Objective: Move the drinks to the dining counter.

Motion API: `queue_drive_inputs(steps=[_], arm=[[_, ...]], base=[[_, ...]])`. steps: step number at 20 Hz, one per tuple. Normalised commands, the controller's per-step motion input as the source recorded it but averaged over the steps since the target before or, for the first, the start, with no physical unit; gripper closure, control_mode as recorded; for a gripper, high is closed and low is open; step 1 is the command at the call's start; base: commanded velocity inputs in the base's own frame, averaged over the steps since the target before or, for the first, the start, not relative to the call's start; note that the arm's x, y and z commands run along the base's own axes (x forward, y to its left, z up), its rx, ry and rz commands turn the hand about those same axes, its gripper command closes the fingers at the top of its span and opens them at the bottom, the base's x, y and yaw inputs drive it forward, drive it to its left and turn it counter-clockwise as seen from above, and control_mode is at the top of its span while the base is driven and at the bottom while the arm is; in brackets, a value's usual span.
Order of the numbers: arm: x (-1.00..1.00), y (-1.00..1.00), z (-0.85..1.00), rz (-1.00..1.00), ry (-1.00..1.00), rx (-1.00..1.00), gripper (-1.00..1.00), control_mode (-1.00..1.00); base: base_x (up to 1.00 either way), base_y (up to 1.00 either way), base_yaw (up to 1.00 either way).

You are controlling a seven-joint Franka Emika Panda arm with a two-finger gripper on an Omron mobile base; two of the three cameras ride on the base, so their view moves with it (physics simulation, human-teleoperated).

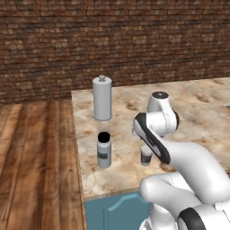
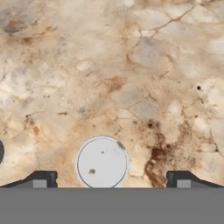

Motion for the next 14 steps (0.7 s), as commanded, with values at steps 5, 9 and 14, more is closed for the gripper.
queue_drive_inputs(steps=[5,9,14], arm=[[-0.23,0.00,0.55,0.00,-0.03,0.00,-1.00,-1.00],[-0.28,0.00,0.47,0.00,-0.04,0.00,-1.00,-1.00],[-0.31,0.00,0.45,0.00,-0.06,0.00,-1.00,-1.00]], base=[[0.00,0.00,0.00],[0.00,0.00,0.00],[0.00,0.00,0.00]])
